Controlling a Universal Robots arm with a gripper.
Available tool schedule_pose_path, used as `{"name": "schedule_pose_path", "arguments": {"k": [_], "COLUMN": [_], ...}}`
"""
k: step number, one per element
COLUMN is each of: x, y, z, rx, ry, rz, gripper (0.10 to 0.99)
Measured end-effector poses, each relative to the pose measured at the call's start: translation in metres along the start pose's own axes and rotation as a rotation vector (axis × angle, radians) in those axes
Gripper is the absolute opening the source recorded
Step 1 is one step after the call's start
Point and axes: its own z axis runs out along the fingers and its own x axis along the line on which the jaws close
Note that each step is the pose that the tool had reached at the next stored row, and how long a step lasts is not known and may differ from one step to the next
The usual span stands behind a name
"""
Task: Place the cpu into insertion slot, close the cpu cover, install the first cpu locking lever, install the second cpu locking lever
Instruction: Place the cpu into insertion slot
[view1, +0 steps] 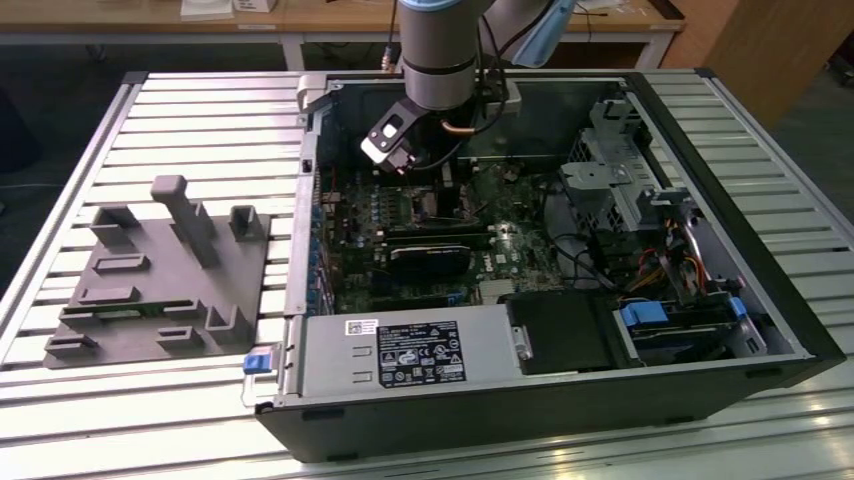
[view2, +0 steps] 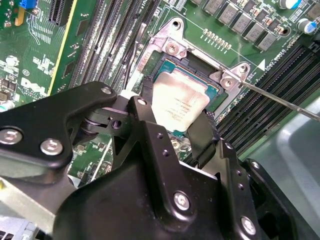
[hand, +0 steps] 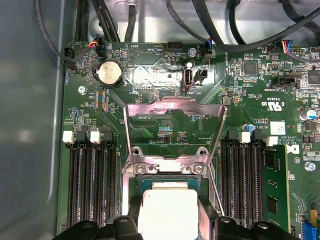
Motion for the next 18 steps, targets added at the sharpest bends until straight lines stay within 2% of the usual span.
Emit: {"name": "schedule_pose_path", "arguments": {"k": [4, 5, 8, 11, 16, 18], "x": [0.0000, 0.0000, 0.0000, -0.0001, -0.0003, -0.0003], "y": [0.0000, 0.0000, 0.0001, 0.0004, 0.0013, 0.0015], "z": [-0.0002, -0.0002, -0.0004, -0.0040, -0.0142, -0.0155], "rx": [0.000, 0.000, 0.000, 0.000, 0.000, 0.000], "ry": [0.0000, 0.0000, 0.0000, -0.0001, -0.0001, 0.0000], "rz": [0.000, 0.000, 0.000, 0.000, 0.000, 0.000], "gripper": [0.545, 0.608, 0.608, 0.608, 0.608, 0.608]}}
